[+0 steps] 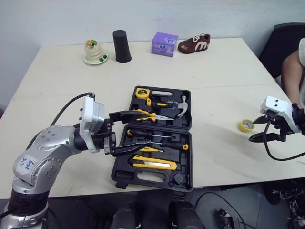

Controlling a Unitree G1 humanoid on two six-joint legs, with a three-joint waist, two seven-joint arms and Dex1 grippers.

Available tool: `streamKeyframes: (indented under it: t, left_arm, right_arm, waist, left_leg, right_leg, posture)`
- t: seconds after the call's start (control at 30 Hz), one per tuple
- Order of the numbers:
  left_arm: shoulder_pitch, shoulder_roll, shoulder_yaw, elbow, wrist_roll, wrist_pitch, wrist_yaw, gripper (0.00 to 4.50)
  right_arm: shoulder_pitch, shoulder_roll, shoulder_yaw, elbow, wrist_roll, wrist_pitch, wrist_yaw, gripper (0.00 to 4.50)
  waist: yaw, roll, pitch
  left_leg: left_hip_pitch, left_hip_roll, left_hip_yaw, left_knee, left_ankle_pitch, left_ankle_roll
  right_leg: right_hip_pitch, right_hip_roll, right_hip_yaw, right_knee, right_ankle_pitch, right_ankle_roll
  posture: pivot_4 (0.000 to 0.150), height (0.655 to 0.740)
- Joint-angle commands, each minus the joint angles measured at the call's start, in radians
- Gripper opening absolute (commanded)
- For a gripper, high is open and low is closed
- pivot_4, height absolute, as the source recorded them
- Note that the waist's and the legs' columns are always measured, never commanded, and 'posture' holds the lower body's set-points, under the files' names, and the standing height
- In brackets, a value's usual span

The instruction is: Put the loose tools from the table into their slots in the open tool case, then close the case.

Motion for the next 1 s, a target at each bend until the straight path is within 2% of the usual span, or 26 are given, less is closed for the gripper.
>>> streamKeyframes:
  t: [0.03,0.27,0.67,0.73,0.8,1.0]
  left_arm:
    - [0.012,-0.005,0.015,-0.044,-0.01,-0.007,0.015,4.4]
    - [0.029,-0.01,0.005,-0.056,-0.004,-0.013,0.02,4.4]
    - [0.043,-0.001,0.013,-0.056,-0.004,-0.003,0.018,4.4]
    - [0.042,-0.001,0.011,-0.056,-0.002,-0.004,0.018,4.5]
    - [0.041,-0.002,0.007,-0.055,0.003,-0.008,0.016,4.5]
    - [0.034,-0.008,-0.005,-0.045,0.027,-0.029,0.006,4.5]
  right_arm:
    - [-0.042,-0.003,0.0,0.047,-0.037,-0.039,0.032,4.5]
    - [-0.087,0.024,0.031,0.159,-0.125,-0.138,-0.004,4.5]
    - [-0.128,0.111,0.01,0.243,-0.148,-0.164,-0.036,4.5]
    - [-0.13,0.116,0.013,0.247,-0.154,-0.166,-0.035,3.95]
    - [-0.132,0.117,0.014,0.25,-0.159,-0.174,-0.04,3.15]
    - [-0.133,0.114,0.015,0.253,-0.174,-0.204,-0.065,0.09]
  waist:
    - [0.0,0.0,0.0]
    - [0.001,0.0,0.0]
    - [-0.001,0.0,0.0]
    - [-0.001,0.0,0.0]
    - [-0.001,0.0,0.0]
    - [-0.001,0.0,0.0]
  left_leg:
    - [0.0,0.0,0.0,0.0,0.0,0.0]
    - [0.0,0.0,0.0,0.001,0.0,0.0]
    - [0.0,0.0,0.0,0.002,0.0,0.0]
    - [0.0,0.0,0.0,0.002,0.0,0.0]
    - [0.0,0.0,0.0,0.002,0.0,0.0]
    - [0.0,0.0,0.0,0.002,0.0,0.0]
  right_leg:
    - [0.0,0.0,0.0,0.0,0.0,0.0]
    - [0.0,0.0,0.001,0.001,0.0,0.0]
    - [0.001,0.0,0.001,0.001,0.0,0.0]
    - [0.0,0.0,0.002,0.002,0.0,0.0]
    - [0.0,0.0,0.002,0.002,0.0,0.0]
    - [0.001,0.0,0.001,0.002,0.0,0.0]
  posture:
    - [0.15,0.74]
    - [0.15,0.74]
    - [0.15,0.74]
    - [0.15,0.74]
    - [0.15,0.74]
    - [0.15,0.74]
